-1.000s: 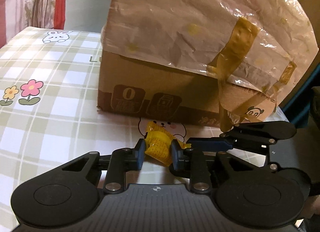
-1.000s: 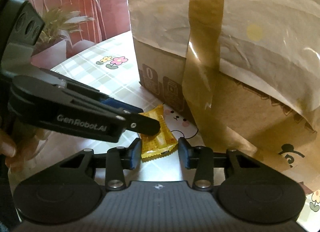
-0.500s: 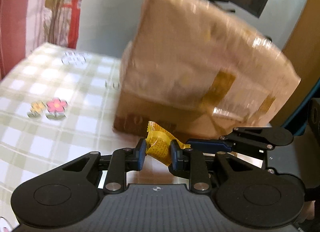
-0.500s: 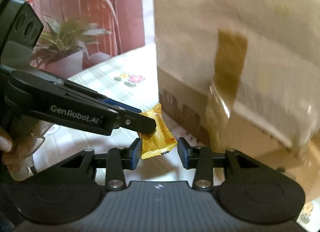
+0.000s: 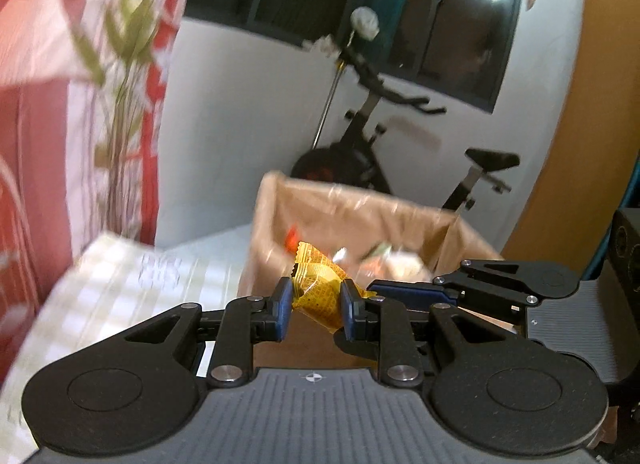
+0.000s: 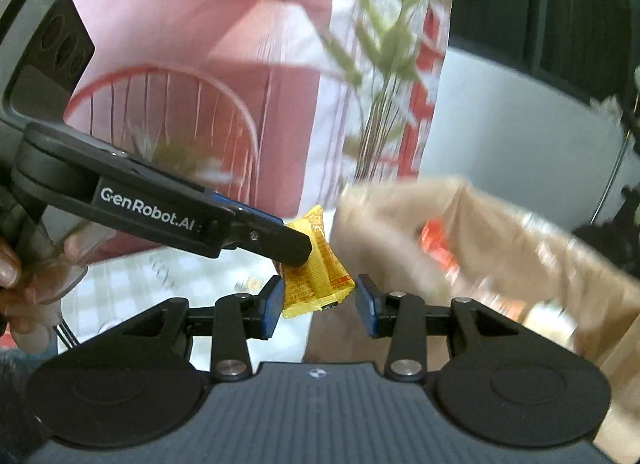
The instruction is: Organize snacks
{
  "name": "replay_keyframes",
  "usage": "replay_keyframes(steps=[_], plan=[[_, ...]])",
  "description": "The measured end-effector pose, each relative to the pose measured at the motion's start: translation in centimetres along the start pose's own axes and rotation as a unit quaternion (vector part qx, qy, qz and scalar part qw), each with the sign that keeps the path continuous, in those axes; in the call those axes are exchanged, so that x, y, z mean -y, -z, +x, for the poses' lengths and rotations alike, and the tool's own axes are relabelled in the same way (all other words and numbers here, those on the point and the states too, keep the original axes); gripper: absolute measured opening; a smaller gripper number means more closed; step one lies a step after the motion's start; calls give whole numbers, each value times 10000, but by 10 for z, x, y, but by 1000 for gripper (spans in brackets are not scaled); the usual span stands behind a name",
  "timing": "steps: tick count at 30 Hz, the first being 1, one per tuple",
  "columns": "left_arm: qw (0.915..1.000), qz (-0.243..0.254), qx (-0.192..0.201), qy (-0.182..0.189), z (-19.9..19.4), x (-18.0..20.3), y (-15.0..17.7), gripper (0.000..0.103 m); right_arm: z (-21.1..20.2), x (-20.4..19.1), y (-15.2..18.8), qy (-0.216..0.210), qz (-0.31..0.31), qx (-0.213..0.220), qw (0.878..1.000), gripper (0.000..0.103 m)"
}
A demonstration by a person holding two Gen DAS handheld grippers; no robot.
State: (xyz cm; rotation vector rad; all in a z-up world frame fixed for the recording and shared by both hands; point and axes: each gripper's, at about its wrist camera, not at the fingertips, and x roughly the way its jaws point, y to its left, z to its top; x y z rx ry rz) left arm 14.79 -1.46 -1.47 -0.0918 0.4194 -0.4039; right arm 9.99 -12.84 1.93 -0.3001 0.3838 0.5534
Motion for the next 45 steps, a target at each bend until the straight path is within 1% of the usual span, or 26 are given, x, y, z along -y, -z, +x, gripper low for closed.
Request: replay_keyframes(steps=[3,7,12,15,18,20,21,22,23,24,26,27,28,29,31,33,35,37,40,43,45], plan=[[9999,40,118,95,8,11,-18,27,-7,14,-17,89,31,111,9999,41],[9996,101,102,251,33,22,-38,27,-9,39,-30,293,-3,100,9995,42],[9991,-116,-90,404,80,28,-56,27,4,83,-35,482,32,-155,9987,42],[9991,-223,-120,328,100,32,-59,28,14,101,-34,606,51,-343,9976,42],[9997,-173,-162,79,115,36,-60,43,23,112,-29,753,83,-563,9955,44],[9998,-92,-135,-123,113,38,-61,61,27,117,-23,825,147,-761,9936,46],[9997,-17,-120,-189,111,38,-61,63,28,119,-21,843,171,-801,9931,46],[9997,58,-104,-231,109,38,-61,67,27,120,-18,865,196,-827,9926,49],[9996,119,-91,-258,106,37,-62,70,26,121,-15,890,227,-844,9922,56],[9994,155,-73,-287,102,37,-62,73,24,122,-13,905,267,-847,9919,58],[9992,185,-1,-349,93,34,-63,86,22,124,-13,915,407,-837,9914,66],[9991,201,57,-370,88,32,-62,89,20,125,-13,916,490,-821,9912,68],[9988,234,109,-414,81,32,-62,92,16,125,-14,909,582,-790,9910,74],[9984,292,141,-463,76,32,-61,93,12,125,-14,891,675,-739,9910,80],[9968,460,155,-632,66,35,-61,94,3,123,-16,863,847,-629,9907,85],[9946,590,227,-827,56,38,-60,95,-6,121,-20,877,1006,-538,9896,88],[9931,648,323,-919,44,40,-60,97,-15,118,-23,882,1137,-415,9887,91],[9927,646,391,-944,32,42,-62,98,-24,114,-27,913,1246,-324,9875,93],[9908,645,413,-1115,16,44,-65,98,-35,105,-34,965,1321,-231,9863,96],[9933,385,484,-978,-1,37,-69,98,-46,94,-39,1087,1387,-132,9843,100],[9917,353,575,-1095,-14,37,-70,98,-54,88,-43,1124,1445,-52,9831,101]])
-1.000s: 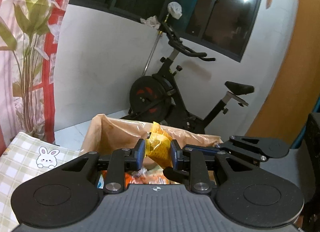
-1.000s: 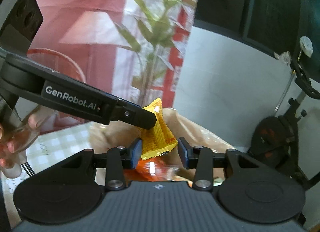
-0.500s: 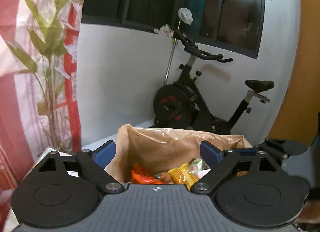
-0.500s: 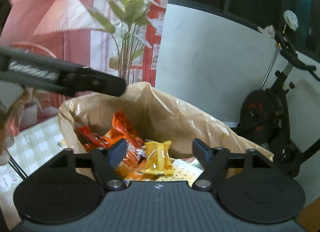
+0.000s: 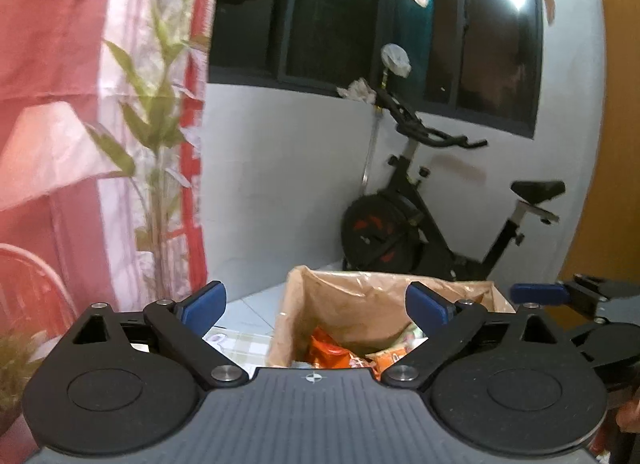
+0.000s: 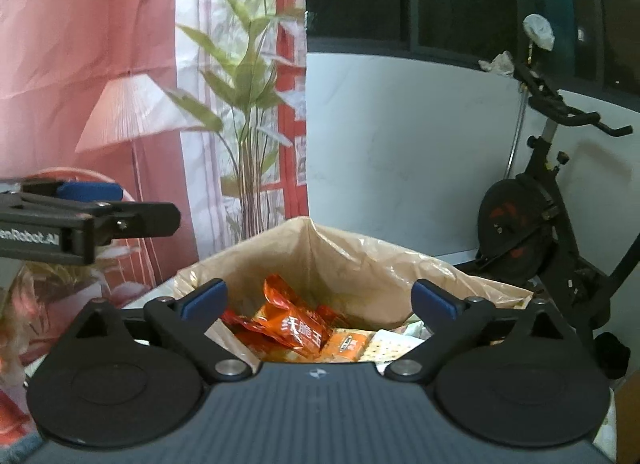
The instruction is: Organize snacks
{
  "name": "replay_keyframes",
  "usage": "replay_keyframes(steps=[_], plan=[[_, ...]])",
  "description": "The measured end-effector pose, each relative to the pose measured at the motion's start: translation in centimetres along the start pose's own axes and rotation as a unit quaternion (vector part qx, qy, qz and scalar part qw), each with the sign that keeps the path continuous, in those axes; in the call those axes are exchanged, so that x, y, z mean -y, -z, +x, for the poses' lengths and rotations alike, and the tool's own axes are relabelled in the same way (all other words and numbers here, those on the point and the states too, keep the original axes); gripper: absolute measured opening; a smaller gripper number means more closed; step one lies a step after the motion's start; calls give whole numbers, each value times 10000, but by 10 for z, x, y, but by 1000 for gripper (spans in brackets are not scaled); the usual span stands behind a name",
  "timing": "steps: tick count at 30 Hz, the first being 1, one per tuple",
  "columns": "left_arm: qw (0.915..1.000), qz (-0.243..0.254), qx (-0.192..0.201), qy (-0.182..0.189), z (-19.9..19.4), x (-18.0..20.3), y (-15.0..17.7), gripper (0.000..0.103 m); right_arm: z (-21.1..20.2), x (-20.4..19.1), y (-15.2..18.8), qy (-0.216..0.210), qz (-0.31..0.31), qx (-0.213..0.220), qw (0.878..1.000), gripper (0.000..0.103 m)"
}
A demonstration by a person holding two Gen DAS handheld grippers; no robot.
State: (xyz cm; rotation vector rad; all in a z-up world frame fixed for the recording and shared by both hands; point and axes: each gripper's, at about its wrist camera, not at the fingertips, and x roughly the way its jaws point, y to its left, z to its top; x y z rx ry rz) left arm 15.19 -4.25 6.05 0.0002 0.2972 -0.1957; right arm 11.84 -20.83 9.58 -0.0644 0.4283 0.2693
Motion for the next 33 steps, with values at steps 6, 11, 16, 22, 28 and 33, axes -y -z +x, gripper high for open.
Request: replay_keyframes(steps=[6,11,16,22,28,33], plan=[[9985,312,191,-419,-36,6,-3,98,-32,-14,-3,105,211,241,9994,103],[9989,186,298,-306,-64,4,-3,97,-62,-25,-3,195,433,440,9979,103],[9985,69,415,-340,-87,4,1,97,-86,-32,-1,158,597,528,9967,103],[9968,212,540,-552,-102,9,4,97,-103,-38,2,251,654,550,9960,103],[9963,191,543,-645,-107,9,2,97,-112,-40,4,303,661,609,9955,103],[9964,149,496,-664,-109,10,4,97,-116,-40,2,308,692,642,9951,103]])
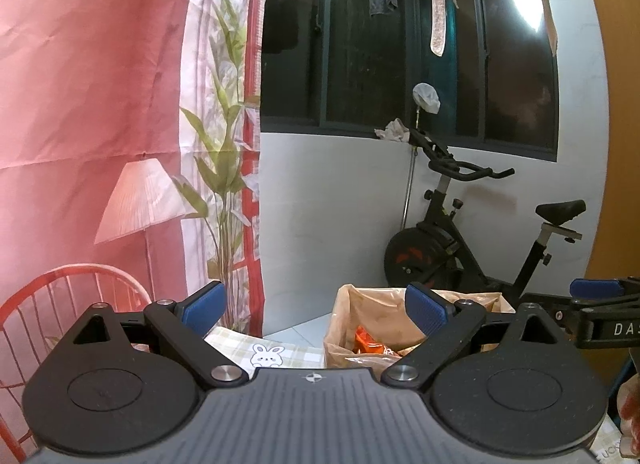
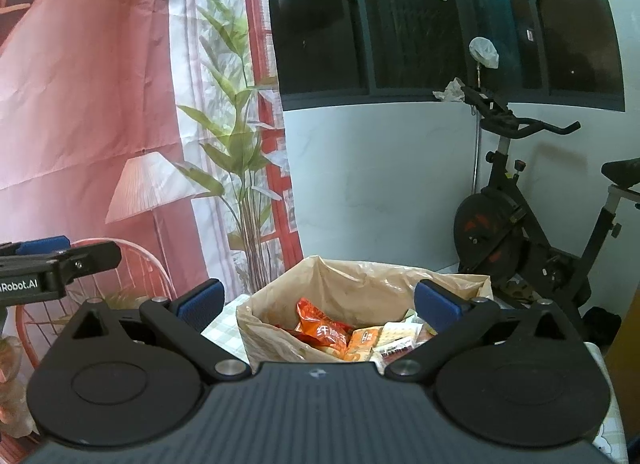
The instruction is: Organize snacks
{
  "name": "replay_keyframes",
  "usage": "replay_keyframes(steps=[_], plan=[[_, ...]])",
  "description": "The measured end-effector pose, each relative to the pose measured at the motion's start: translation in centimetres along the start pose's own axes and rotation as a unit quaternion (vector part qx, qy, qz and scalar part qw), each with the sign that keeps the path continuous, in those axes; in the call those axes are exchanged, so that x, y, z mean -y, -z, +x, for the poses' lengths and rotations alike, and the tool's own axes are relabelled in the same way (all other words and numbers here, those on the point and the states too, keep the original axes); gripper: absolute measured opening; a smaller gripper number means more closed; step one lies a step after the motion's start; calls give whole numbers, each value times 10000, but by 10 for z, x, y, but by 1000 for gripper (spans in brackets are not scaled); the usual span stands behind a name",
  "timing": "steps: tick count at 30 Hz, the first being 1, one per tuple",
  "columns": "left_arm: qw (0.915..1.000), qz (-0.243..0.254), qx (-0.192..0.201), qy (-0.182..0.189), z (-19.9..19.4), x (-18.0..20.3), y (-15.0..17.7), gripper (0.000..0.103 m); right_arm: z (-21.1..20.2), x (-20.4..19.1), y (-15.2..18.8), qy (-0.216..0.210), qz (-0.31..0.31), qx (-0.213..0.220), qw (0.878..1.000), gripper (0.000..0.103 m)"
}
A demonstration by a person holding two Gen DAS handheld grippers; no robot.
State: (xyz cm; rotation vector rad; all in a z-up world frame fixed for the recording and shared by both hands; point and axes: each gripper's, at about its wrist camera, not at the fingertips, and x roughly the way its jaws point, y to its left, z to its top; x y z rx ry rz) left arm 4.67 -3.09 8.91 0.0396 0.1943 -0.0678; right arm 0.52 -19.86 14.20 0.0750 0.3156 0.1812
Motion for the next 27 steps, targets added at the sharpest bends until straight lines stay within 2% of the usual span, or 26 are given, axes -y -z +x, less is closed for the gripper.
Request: replay_keyframes(steps=[27], plan=[[9998,0,-81,-175,2,2,2,98,0,5,1,19,26,-11,10000,103]])
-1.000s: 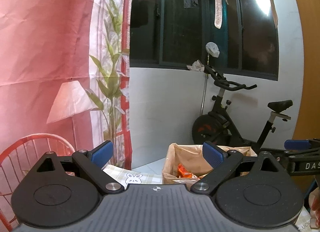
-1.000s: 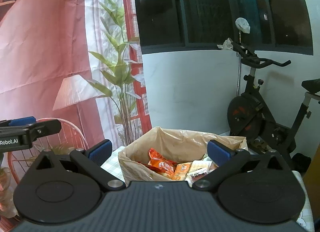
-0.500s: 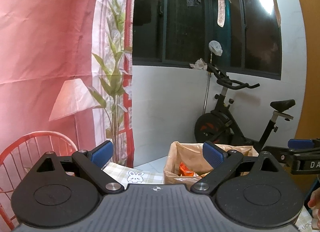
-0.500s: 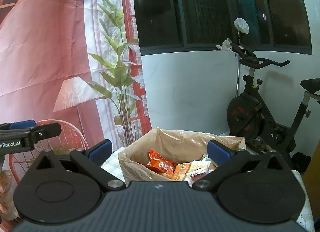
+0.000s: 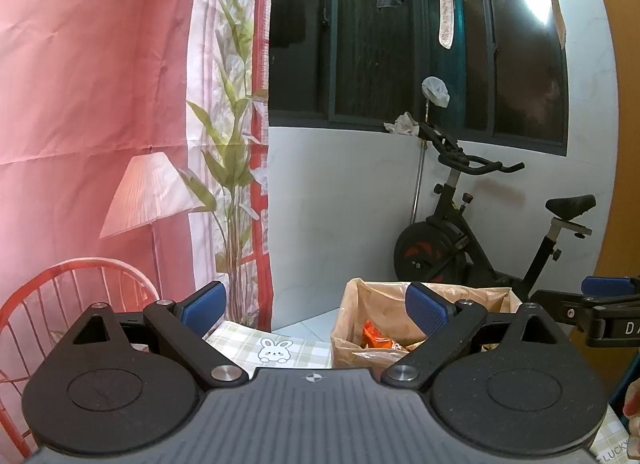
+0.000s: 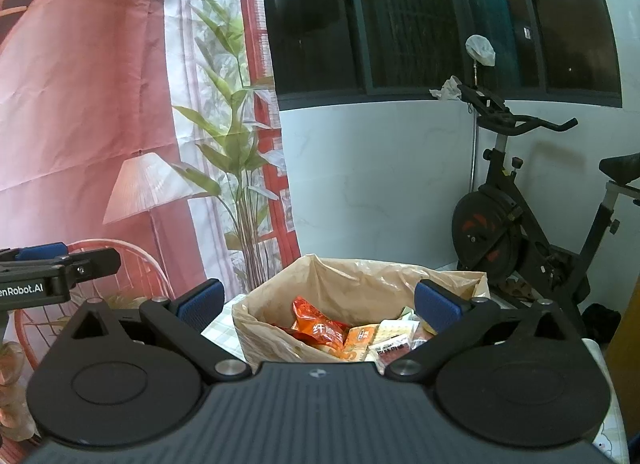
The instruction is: Organize snacks
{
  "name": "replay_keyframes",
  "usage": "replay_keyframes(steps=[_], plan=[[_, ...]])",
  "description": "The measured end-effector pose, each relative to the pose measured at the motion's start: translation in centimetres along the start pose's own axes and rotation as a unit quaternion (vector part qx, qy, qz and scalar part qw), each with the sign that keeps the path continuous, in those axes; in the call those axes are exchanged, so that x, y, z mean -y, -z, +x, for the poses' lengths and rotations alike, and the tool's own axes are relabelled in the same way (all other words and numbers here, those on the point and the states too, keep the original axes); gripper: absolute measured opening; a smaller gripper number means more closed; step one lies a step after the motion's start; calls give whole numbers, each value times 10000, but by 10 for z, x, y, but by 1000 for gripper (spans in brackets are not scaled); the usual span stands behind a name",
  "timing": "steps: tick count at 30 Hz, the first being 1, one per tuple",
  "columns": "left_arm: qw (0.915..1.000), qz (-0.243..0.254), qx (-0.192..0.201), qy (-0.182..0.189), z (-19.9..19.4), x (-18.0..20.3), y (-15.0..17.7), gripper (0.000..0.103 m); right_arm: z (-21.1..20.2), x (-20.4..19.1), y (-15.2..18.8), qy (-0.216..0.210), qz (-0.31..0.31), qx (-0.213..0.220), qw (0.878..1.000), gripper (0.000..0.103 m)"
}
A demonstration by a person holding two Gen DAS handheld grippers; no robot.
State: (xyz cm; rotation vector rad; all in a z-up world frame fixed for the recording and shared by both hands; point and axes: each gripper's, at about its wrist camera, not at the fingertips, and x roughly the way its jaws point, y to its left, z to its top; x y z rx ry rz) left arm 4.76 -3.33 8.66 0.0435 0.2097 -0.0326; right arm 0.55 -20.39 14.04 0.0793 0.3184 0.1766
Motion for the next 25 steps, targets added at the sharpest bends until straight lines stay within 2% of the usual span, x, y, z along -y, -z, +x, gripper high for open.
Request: replay_keyframes(steps=[25], plan=[[10000,-61,-4,-34,-1,-1,1,98,0,1,2,-15,-10,-9,10000,103]])
